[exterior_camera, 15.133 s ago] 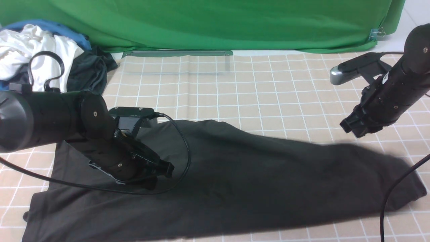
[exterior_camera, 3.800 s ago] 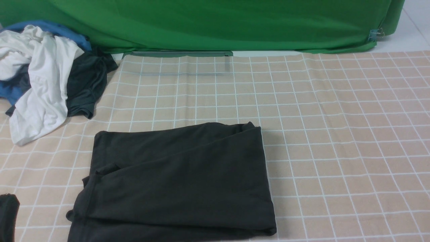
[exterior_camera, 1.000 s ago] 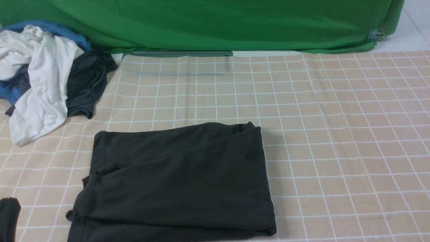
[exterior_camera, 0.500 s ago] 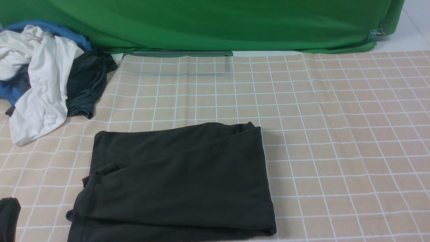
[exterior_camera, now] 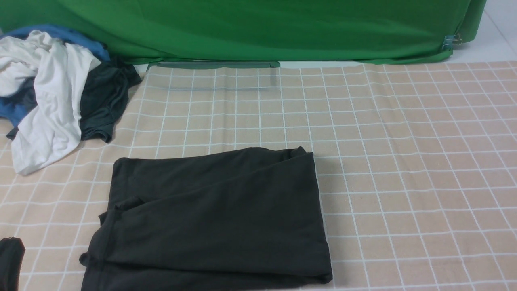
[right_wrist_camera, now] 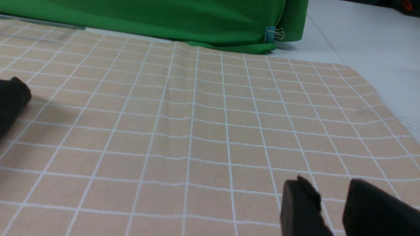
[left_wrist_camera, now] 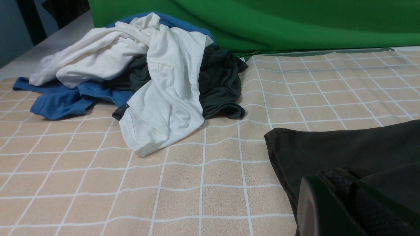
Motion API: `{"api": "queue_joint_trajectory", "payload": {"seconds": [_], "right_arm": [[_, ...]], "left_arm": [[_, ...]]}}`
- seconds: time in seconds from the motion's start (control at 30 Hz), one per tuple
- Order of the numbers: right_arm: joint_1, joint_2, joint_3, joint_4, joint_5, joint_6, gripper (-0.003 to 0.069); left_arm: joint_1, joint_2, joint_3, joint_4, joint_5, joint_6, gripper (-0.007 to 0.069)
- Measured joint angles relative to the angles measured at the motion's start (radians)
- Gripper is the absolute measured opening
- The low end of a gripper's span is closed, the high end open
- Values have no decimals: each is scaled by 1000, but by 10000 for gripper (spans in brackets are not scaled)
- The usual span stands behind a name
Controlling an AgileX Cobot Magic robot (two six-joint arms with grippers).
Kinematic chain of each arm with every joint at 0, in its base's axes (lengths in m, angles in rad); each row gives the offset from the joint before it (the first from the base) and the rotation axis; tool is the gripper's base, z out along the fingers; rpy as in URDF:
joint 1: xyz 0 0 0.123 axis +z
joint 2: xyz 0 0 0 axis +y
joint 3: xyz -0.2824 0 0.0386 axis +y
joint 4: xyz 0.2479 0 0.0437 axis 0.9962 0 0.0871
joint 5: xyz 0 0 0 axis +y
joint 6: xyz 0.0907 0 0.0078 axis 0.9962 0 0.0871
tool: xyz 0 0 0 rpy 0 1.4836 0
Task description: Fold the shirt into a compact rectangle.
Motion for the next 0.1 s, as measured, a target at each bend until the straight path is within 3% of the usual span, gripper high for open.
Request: {"api": "queue_joint_trajectory", "payload": {"seconds": [0.1], "right_arm": [[0,0,0,0,0,0,247]], "left_arm": [[0,0,0,0,0,0,20]]}}
